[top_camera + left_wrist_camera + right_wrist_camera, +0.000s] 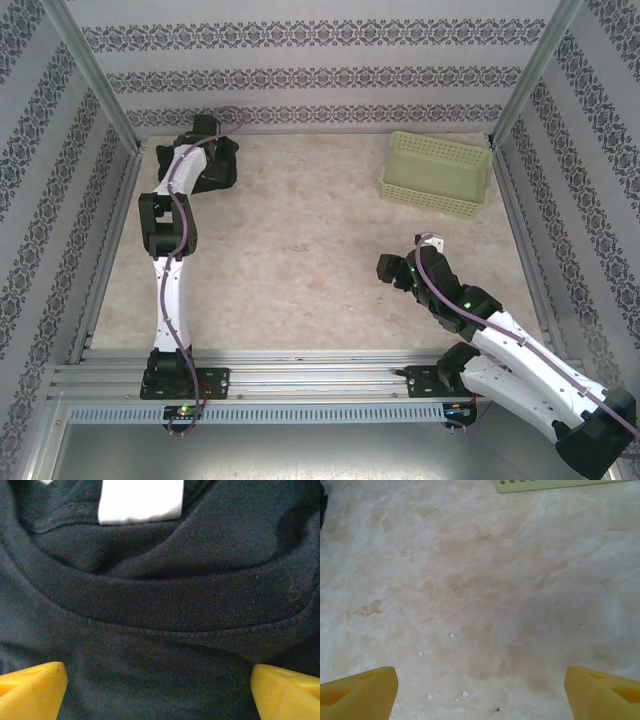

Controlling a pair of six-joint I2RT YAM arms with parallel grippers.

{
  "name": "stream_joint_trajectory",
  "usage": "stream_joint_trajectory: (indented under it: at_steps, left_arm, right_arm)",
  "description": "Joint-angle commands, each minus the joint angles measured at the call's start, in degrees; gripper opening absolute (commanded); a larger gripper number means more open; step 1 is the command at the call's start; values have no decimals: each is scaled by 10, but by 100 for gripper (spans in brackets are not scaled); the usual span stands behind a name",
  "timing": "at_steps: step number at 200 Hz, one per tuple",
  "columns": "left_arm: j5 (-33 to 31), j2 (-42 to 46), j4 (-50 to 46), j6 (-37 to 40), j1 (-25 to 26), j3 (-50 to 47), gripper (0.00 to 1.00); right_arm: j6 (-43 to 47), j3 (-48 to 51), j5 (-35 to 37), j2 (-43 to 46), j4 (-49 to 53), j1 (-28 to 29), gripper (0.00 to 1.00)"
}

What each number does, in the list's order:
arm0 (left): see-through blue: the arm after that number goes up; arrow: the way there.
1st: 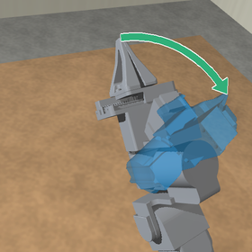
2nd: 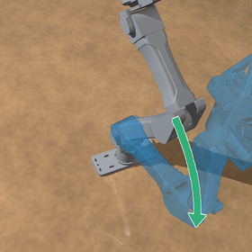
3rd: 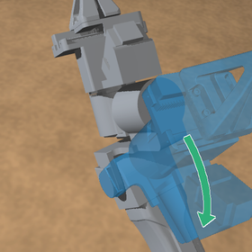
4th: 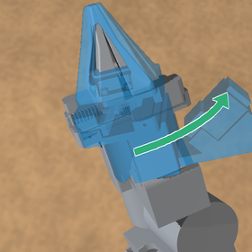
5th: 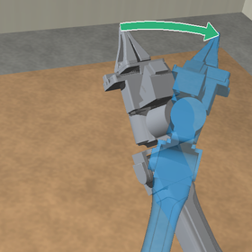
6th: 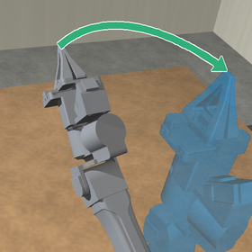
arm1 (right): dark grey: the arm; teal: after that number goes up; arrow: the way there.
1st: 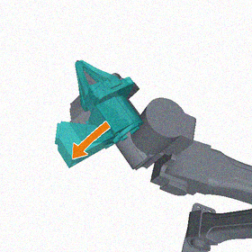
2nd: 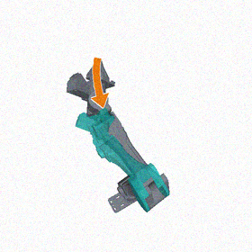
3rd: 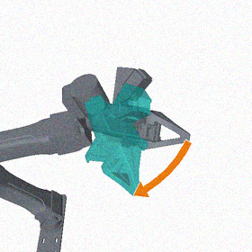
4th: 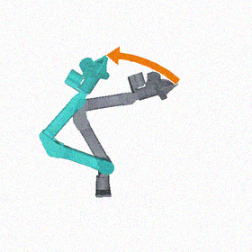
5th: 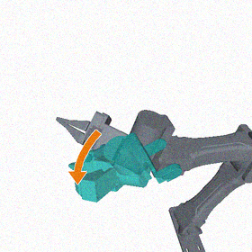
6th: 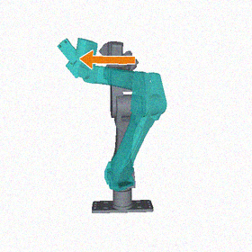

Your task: Fold the inside-out t-shirt

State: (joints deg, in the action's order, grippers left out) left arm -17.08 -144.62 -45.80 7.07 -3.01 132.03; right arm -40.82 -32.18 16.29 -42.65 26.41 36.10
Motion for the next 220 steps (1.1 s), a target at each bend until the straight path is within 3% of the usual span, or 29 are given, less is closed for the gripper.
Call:
stream_joint_trajectory:
  at_steps: [1, 30, 78, 151, 174, 220]
  left_arm:
    - [-71, -11, -58, 29, -28, 28, 95]
    - [-64, 50, -32, 1, -23, -10, 96]
    - [-48, 236, 103, -41, 8, -193, 99]
    - [-11, 536, 399, -163, 59, -596, 100]
    - [-40, 603, 457, -199, 66, -712, 100]
    - [-147, 668, 471, -226, 67, -840, 100]
  right_arm:
    - [-11, 8, 17, -6, 11, -4, 86]
    - [-10, 11, 18, -24, 4, -5, 87]
    - [20, -3, 31, -45, -7, -6, 88]
    - [96, -13, 126, -52, -31, -33, 96]
    - [130, -4, 178, -52, -64, -48, 98]
    - [293, 42, 214, -80, -265, -80, 98]
